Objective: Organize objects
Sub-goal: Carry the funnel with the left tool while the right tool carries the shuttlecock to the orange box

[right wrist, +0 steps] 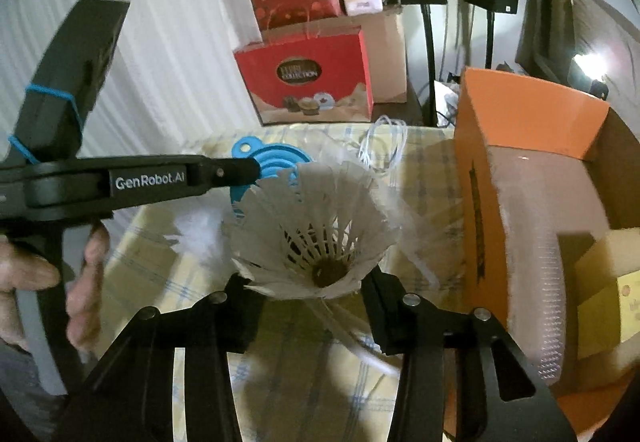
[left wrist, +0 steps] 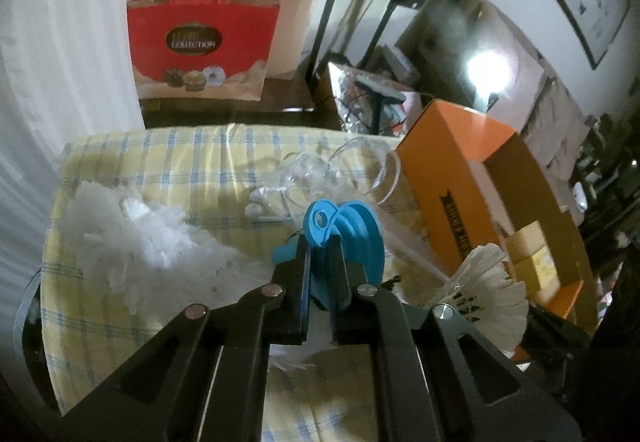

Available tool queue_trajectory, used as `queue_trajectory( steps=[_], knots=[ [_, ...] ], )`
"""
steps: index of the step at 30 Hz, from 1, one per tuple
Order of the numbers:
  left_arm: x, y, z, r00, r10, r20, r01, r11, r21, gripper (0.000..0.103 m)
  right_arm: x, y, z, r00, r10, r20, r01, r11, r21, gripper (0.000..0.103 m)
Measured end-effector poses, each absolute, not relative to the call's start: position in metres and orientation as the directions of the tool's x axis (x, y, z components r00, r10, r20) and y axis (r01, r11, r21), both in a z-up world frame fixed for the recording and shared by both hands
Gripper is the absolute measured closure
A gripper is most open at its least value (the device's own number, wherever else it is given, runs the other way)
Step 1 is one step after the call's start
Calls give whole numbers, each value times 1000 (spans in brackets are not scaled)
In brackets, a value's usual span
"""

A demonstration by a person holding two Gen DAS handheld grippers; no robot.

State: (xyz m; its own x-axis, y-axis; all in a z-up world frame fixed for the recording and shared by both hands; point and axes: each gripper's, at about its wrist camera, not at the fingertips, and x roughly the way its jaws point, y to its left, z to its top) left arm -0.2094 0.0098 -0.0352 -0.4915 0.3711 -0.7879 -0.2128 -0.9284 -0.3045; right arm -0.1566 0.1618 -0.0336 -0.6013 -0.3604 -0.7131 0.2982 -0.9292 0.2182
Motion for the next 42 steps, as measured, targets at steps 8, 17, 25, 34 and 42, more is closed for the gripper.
queue_trajectory(
  steps=[8,17,25,34,42],
  knots=[
    [-189,18,6,-542,410,-734,-257,-912,-320,96,-144,179,4,-629,-379,-678,292,-924,246,59],
    [-166,54,33,-545,472,-694,-337,-880,-334,96,-129,214,33,-679,-318,-662,239,-948,211,59],
    [-152,98,41,-518,513,-684,-397,-853,-339,96,-115,257,38,-702,-253,-665,157,-967,203,59],
    [-146,141,37,-476,540,-694,-443,-829,-341,96,-103,301,32,-708,-197,-678,75,-976,205,59],
    [-151,175,26,-422,565,-709,-460,-807,-370,96,-101,327,14,-698,-156,-699,19,-980,200,59]
  ],
)
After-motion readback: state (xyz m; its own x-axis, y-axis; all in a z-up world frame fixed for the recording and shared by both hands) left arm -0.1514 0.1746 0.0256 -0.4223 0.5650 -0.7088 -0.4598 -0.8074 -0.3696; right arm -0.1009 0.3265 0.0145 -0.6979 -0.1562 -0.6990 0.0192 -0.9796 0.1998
